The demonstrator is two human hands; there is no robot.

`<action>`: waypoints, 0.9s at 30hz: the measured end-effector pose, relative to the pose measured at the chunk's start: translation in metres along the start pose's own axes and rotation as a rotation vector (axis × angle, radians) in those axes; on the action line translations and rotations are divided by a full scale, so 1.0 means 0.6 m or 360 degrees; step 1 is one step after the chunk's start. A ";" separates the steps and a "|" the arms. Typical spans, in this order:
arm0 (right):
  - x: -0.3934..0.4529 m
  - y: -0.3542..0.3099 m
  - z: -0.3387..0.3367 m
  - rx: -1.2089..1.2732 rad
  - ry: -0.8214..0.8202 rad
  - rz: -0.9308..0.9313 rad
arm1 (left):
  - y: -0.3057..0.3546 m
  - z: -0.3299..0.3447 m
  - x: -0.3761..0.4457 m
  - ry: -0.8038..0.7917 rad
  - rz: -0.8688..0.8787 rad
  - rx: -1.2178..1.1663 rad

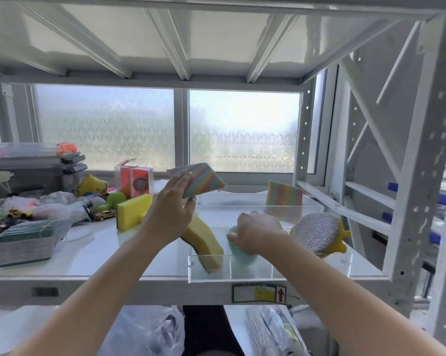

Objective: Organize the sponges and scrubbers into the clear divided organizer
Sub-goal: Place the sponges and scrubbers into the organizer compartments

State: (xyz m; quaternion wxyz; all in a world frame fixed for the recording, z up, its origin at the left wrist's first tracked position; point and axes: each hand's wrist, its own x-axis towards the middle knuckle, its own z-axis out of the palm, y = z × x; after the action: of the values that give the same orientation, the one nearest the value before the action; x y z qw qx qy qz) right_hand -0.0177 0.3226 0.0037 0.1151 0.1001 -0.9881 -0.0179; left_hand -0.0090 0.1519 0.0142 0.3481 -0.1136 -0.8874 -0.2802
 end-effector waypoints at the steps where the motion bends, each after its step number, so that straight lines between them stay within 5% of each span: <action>1: -0.001 -0.002 0.000 -0.0009 -0.0006 -0.0008 | -0.001 0.000 -0.001 0.0001 -0.0003 0.0002; 9: -0.013 0.046 -0.045 0.0232 0.0228 0.0031 | 0.015 0.002 0.003 -0.0029 0.0002 -0.0049; 22: -0.064 0.163 -0.084 0.0144 0.0055 0.0264 | 0.093 0.068 0.029 -0.0325 0.0230 -0.0107; 27: -0.077 0.189 -0.092 0.0150 0.0057 0.0309 | 0.146 0.104 0.069 -0.0620 0.0052 -0.0645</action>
State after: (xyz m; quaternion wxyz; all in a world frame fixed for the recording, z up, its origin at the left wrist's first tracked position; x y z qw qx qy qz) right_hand 0.0172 0.4423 0.0535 0.1292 0.0097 -0.9907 0.0417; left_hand -0.0393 0.2599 0.0418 0.1455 -0.2471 -0.8614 -0.4192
